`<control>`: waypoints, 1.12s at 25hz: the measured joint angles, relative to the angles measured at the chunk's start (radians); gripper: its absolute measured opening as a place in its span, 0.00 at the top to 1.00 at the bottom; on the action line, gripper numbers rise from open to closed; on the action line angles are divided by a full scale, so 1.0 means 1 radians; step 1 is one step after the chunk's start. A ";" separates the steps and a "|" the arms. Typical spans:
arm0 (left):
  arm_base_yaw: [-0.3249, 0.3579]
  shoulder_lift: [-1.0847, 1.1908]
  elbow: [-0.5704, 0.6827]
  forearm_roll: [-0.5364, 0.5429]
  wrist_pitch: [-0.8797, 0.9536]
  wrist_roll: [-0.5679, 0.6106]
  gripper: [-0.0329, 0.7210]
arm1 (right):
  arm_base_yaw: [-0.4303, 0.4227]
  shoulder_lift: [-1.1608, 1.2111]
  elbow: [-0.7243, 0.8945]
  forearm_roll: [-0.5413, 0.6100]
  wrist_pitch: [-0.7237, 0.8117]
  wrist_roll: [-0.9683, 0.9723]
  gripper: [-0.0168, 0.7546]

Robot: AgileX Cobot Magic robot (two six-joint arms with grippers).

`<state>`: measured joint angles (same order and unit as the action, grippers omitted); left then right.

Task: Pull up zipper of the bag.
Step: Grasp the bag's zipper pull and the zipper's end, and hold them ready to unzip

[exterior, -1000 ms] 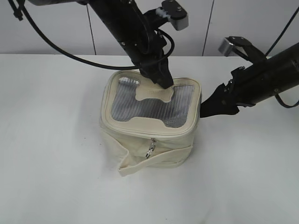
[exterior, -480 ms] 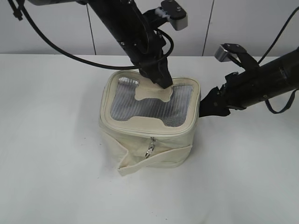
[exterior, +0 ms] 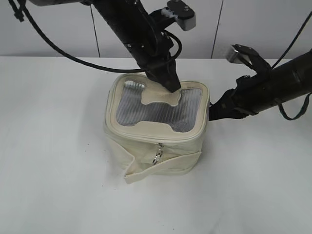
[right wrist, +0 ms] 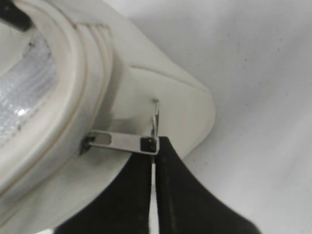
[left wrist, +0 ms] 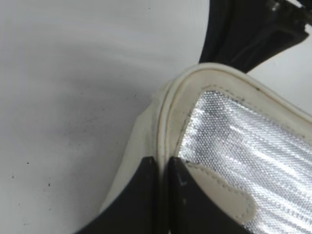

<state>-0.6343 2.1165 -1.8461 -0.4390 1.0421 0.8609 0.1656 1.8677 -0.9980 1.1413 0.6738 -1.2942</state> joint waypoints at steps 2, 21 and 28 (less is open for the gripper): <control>-0.001 0.000 0.000 0.000 -0.007 -0.019 0.90 | 0.001 -0.018 0.000 -0.067 0.010 0.085 0.97; -0.004 0.000 0.005 0.006 -0.044 -0.185 0.91 | 0.089 -0.133 0.000 -0.374 0.164 0.369 0.97; -0.007 0.000 0.009 0.006 -0.067 -0.243 0.91 | 0.134 -0.189 0.000 -0.486 0.198 0.472 0.97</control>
<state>-0.6418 2.1165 -1.8373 -0.4331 0.9754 0.6180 0.2995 1.6782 -0.9980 0.6556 0.8717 -0.8222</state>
